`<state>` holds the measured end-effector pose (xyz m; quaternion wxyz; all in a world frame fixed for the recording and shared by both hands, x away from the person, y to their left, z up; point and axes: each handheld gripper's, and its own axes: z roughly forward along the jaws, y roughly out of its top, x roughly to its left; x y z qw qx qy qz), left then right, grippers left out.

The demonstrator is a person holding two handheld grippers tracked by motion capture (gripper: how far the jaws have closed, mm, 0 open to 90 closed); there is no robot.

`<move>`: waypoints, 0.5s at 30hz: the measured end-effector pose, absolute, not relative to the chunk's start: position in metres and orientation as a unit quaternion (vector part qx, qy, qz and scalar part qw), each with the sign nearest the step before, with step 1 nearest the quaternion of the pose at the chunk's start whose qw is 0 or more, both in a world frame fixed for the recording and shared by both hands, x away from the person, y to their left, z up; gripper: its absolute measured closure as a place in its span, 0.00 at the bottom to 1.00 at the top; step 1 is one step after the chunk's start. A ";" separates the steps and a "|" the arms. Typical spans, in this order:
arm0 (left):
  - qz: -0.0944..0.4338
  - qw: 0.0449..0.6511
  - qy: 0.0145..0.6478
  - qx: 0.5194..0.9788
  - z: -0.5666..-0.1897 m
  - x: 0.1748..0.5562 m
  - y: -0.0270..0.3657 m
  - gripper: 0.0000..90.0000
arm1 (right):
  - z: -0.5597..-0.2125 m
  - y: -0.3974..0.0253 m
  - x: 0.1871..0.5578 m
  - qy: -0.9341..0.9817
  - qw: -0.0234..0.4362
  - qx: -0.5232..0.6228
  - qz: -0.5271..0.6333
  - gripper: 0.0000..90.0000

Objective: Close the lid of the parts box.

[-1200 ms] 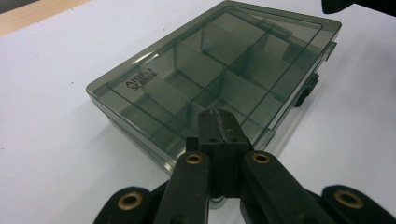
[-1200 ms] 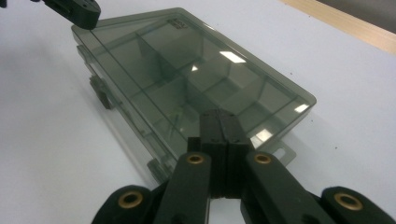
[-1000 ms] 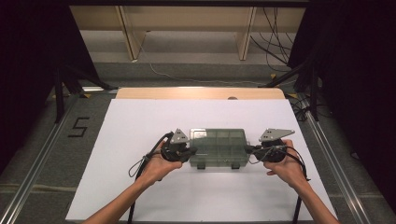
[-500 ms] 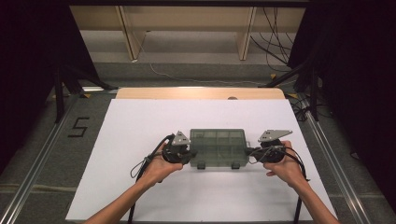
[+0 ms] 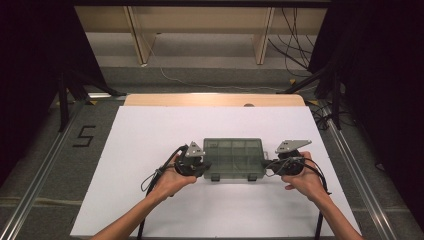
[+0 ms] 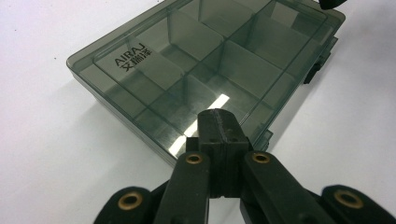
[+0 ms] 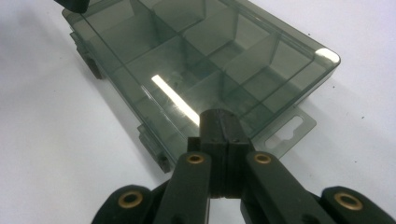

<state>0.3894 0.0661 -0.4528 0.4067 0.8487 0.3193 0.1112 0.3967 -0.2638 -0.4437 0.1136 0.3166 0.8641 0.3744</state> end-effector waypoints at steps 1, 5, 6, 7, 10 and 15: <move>0.109 0.410 0.323 0.846 -0.454 0.389 0.065 0.99 | -0.443 -0.263 0.396 0.863 0.114 0.319 0.374 1.00; 0.119 0.407 0.313 0.850 -0.455 0.389 0.065 0.99 | -0.443 -0.263 0.396 0.862 0.112 0.321 0.376 1.00; 0.121 0.408 0.315 0.848 -0.455 0.388 0.064 0.99 | -0.443 -0.263 0.396 0.862 0.113 0.322 0.375 1.00; 0.126 0.407 0.319 0.847 -0.455 0.387 0.064 0.97 | -0.444 -0.263 0.396 0.862 0.113 0.322 0.376 1.00; 0.127 0.417 0.309 0.846 -0.453 0.387 0.066 0.84 | -0.443 -0.264 0.396 0.857 0.111 0.325 0.384 0.98; 0.125 0.460 0.299 0.827 -0.447 0.385 0.071 0.57 | -0.436 -0.259 0.392 0.850 0.129 0.312 0.404 0.87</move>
